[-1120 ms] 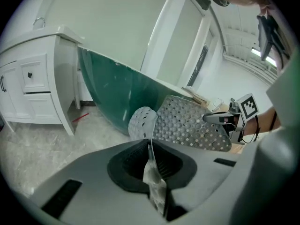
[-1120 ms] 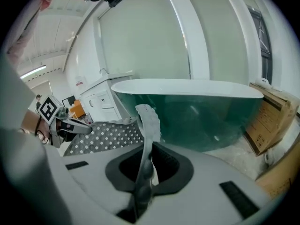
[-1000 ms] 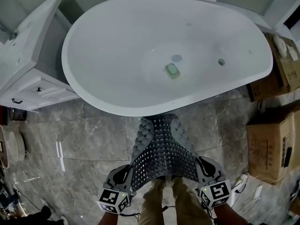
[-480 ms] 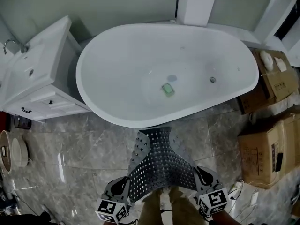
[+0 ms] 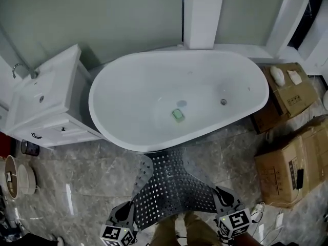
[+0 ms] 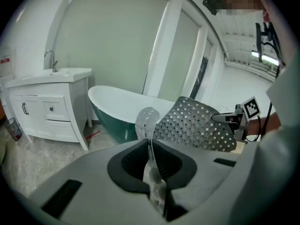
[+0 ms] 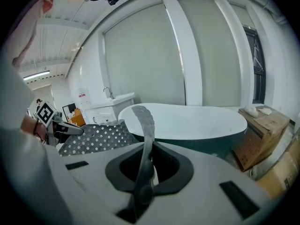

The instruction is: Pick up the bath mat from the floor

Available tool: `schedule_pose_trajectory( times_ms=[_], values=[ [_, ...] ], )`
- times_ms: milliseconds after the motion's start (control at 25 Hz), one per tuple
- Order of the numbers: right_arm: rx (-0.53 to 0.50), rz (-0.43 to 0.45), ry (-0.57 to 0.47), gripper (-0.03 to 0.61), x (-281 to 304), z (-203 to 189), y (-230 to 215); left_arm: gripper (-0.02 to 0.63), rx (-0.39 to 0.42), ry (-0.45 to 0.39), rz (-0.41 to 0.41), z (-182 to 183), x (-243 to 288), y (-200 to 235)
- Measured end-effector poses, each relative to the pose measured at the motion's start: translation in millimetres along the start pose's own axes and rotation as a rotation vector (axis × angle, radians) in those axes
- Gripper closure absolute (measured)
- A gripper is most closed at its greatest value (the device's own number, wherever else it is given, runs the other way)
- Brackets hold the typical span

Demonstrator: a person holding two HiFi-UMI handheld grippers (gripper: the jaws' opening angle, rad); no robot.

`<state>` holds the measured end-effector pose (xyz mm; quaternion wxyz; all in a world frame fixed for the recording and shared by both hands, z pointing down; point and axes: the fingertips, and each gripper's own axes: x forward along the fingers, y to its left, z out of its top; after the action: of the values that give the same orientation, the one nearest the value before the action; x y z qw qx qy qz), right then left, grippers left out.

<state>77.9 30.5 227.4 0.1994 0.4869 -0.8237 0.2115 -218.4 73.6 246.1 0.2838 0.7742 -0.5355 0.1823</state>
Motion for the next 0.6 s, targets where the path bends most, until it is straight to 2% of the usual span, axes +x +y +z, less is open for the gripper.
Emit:
schedule_pose_trajectory(
  times_ms=[600],
  values=[
    [-0.028, -0.011, -0.070, 0.549, -47, 50, -33, 0.574, -0.016, -0.084, 0.091, 50, -35, -23]
  ],
)
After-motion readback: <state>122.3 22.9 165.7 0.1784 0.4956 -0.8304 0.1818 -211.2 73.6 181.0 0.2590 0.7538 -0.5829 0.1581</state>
